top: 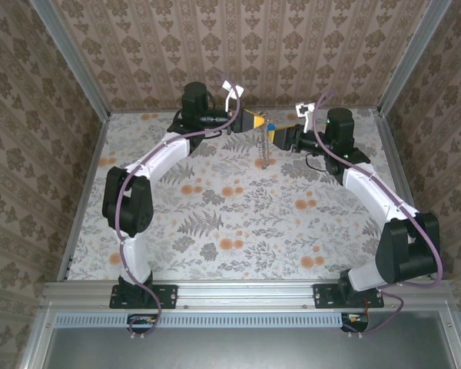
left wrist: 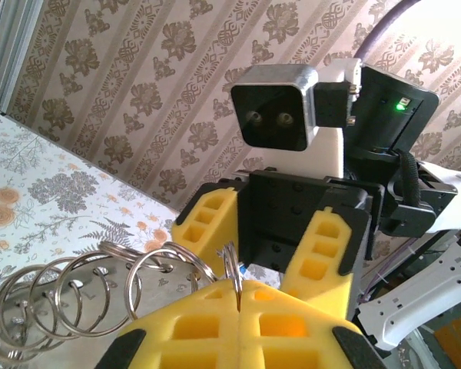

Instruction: Put the keys on the keyring

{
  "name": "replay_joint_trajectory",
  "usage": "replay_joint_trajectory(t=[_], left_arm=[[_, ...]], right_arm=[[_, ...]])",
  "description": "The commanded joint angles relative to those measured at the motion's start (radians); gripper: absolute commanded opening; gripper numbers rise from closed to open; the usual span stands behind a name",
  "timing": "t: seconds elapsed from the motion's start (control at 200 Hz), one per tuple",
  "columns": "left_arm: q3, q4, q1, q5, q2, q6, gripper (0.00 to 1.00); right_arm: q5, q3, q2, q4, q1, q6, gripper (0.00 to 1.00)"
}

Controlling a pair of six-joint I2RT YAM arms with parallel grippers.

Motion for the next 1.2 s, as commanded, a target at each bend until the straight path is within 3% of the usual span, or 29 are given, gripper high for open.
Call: replay_joint_trajectory(t=[0.0, 0.115, 0.345, 0.655, 1.195], left_arm=[[0.033, 0.033, -0.006, 0.011, -0.065, -0.016, 0.0], [0.033, 0.035, -0.008, 0.015, -0.067, -0.014, 0.0], [0.03, 0.055, -0.006, -0.001, -0.067, -0.027, 0.0], [-0.017, 0.206, -0.004, -0.044, -0.063, -0.124, 0.0], [-0.074, 0.249, -0.03, -0.052, -0.076, -0.134, 0.0]], right_arm=[[0.015, 0.057, 0.024, -0.009, 0.01, -0.038, 0.49], [0.01, 0.067, 0.031, -0.016, 0.011, -0.045, 0.4], [-0.066, 0.059, 0.015, -0.017, 0.016, -0.052, 0.0], [-0.077, 0.063, 0.019, -0.062, 0.068, -0.066, 0.0], [-0.069, 0.09, 0.09, 0.115, 0.106, 0.094, 0.0]])
